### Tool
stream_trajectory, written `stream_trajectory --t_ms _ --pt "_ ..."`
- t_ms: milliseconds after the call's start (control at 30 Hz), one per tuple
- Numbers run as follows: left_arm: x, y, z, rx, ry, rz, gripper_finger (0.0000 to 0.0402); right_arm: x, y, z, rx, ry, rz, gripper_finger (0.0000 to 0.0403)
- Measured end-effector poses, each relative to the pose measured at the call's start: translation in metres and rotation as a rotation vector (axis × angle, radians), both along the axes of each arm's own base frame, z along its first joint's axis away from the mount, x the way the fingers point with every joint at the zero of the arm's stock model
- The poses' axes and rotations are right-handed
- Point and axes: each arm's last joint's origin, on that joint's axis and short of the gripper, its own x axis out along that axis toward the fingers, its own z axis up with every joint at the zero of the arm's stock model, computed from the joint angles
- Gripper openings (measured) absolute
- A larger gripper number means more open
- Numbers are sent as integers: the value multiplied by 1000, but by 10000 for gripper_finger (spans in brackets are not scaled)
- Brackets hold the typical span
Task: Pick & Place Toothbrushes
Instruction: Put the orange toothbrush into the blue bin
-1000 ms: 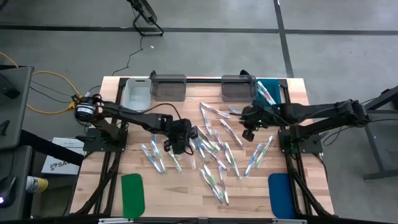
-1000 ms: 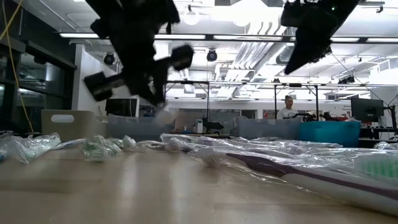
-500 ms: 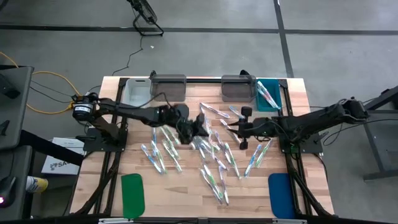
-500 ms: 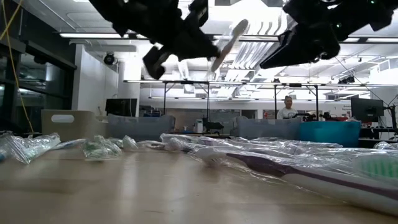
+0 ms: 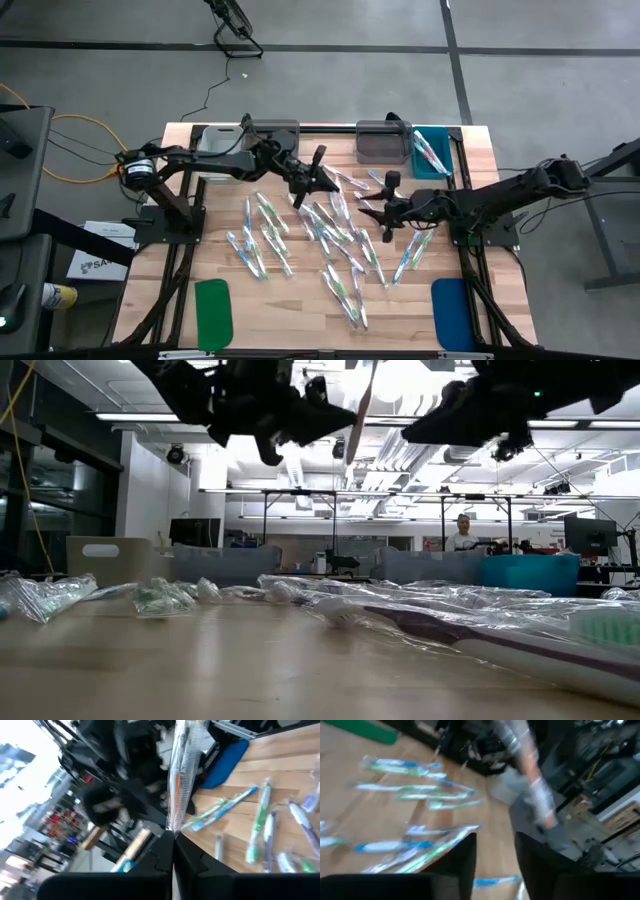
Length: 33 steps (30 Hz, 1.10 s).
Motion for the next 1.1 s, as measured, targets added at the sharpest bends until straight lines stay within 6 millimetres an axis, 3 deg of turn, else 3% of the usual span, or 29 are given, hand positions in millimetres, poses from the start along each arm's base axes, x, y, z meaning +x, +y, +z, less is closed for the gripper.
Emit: stream_trajectory --t_ms 200,400,700,1100 --pt "3 11 -9 -51 15 26 0 14 -5 2 -121 -107 -5 217" --pt "4 18 -11 -83 10 43 0 20 -5 3 -113 -166 29 237" --pt "4 18 -9 -85 1 41 0 21 -6 12 -71 -267 88 180" --pt "4 18 -9 -83 -6 41 0 32 -26 2 -23 -306 128 113"
